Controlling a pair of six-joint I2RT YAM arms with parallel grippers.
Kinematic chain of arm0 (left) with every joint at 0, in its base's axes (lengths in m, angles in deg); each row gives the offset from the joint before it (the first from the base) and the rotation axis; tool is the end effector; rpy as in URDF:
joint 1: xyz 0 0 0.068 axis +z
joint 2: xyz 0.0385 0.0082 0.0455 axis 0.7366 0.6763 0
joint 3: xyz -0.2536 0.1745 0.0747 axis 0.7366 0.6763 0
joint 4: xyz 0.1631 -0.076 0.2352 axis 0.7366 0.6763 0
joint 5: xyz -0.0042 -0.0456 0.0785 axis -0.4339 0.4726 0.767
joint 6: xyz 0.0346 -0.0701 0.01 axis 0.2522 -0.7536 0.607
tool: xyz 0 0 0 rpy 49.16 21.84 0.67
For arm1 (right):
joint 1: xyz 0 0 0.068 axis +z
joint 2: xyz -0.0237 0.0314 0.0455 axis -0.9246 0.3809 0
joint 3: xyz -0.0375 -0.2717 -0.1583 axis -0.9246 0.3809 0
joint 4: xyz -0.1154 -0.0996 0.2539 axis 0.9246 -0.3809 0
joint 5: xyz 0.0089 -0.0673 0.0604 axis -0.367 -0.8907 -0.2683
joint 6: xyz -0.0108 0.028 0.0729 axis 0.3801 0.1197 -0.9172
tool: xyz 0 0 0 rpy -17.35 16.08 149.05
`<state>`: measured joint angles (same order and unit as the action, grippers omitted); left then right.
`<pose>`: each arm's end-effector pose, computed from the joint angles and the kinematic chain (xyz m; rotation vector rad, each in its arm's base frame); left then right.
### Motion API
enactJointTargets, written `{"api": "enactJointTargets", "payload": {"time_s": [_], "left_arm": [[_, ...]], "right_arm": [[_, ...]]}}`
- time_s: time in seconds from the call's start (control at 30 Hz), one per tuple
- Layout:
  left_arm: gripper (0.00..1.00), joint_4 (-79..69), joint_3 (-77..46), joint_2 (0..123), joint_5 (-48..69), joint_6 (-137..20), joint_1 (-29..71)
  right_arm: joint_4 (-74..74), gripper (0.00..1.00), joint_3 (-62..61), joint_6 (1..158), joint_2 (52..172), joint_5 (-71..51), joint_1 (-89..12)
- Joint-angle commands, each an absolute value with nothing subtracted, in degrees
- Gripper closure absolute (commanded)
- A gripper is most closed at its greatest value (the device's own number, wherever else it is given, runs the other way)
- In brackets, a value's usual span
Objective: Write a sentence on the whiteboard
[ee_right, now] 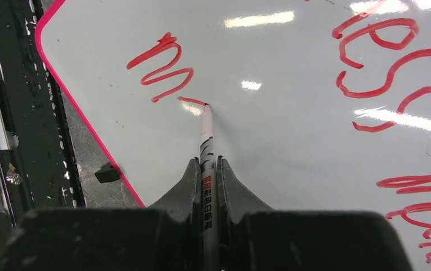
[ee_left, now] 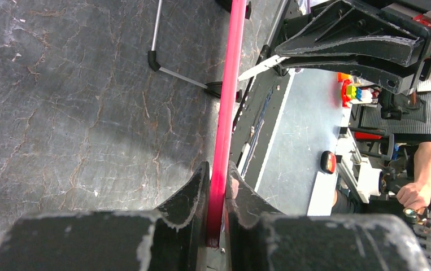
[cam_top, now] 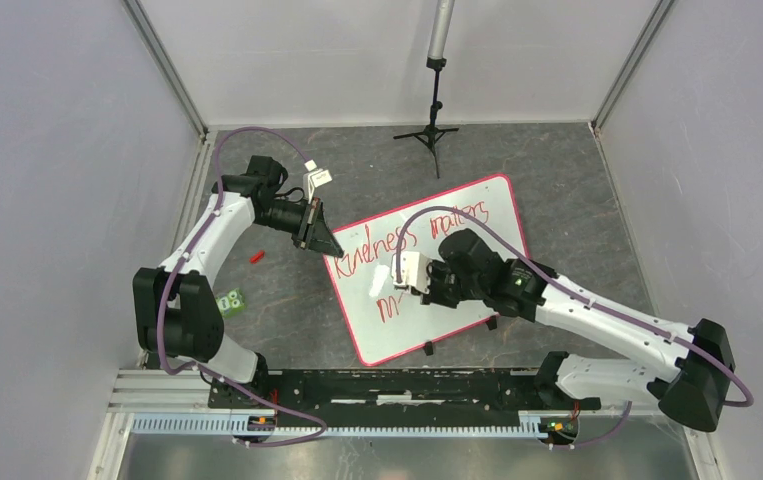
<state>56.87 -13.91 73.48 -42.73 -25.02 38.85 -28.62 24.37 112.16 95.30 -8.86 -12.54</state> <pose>0.3056 -0.1064 0.2950 0.8069 2.3070 -1.4111 0.1507 0.2341 0.2895 -1.5819 1.7326 0.4369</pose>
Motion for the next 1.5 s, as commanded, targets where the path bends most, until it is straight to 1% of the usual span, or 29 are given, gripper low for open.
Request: {"api": "enactJointTargets", "payload": {"time_s": [0.0,0.17,0.33,0.5,0.63,0.83,1.27,1.47], "left_arm": [[0.98,55.02,-15.02,74.16,-39.18,-24.71,38.57],[0.98,55.09,-15.02,74.19,-39.11,-24.75,38.56],[0.98,55.04,-14.93,74.12,-39.02,-24.76,38.55],[0.98,55.03,-15.02,74.16,-39.01,-24.94,38.57],[0.98,55.08,-15.10,74.48,-39.11,-24.79,38.57],[0.98,55.03,-15.28,74.68,-39.02,-24.71,38.57],[0.97,55.07,-15.14,74.75,-38.93,-24.57,38.57],[0.98,55.04,-15.05,74.56,-39.02,-24.47,38.57]], "right_arm": [[-28.50,1.00,25.05,112.64,93.76,-9.41,-13.33],[-29.44,1.00,28.35,112.64,93.83,-5.41,-12.97],[-30.03,1.00,29.48,113.44,94.01,-5.79,-12.18],[-31.37,1.00,26.07,115.49,93.35,-10.03,-13.56],[-31.61,1.00,22.71,115.65,93.75,-10.45,-16.11],[-30.24,1.00,21.60,114.84,94.69,-11.17,-17.09],[-33.01,1.00,28.34,115.62,92.86,-5.22,-16.73],[-35.57,1.00,28.02,117.15,92.57,-6.51,-16.68]]}}
